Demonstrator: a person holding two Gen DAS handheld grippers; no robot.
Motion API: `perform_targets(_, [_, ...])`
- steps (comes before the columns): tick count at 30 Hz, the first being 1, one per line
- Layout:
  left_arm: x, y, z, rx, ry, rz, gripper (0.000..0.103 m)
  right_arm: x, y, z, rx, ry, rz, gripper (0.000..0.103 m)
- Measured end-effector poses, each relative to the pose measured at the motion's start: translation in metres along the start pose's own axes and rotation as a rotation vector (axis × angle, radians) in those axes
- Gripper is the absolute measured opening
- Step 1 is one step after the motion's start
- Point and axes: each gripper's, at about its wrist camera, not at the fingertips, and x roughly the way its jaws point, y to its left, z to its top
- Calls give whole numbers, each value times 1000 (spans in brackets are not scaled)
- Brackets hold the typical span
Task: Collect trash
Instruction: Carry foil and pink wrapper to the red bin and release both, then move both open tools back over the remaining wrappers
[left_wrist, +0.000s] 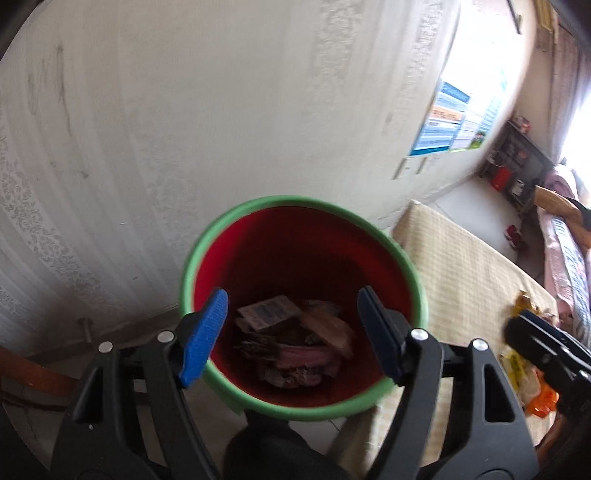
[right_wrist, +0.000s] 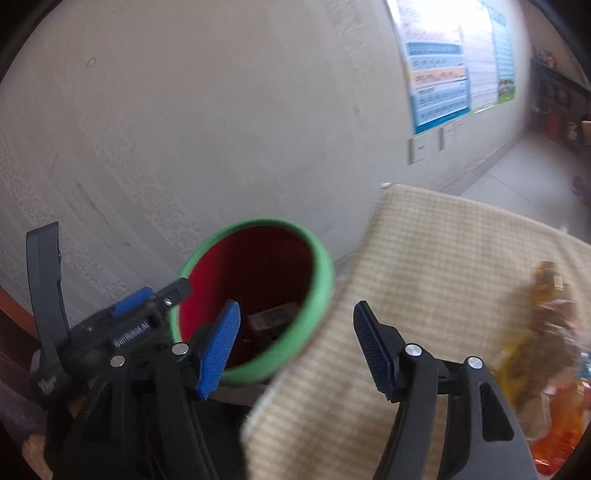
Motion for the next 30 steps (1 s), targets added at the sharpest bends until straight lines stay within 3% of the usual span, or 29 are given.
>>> perform_targets(7, [-17, -74, -23, 110, 21, -130, 70, -71, -103, -39, 95, -55, -330, 67])
perform_targets(10, [-22, -108, -36, 163, 39, -176, 70, -78, -150, -57, 201, -8, -417, 68])
perform_targets(16, [-30, -171, -56, 255, 55, -237, 72, -74, -199, -86, 348, 50, -385, 68])
perform_targets(20, [-29, -206, -59, 302, 50, -266, 76, -68, -219, -102, 427, 81, -297, 69])
perform_targets(26, [-14, -258, -54, 338, 77, -334, 80, -74, -225, -115, 488, 54, -226, 71])
perform_targets(30, [6, -291, -54, 357, 126, -339, 81, -77, -236, -126, 554, 28, -165, 74])
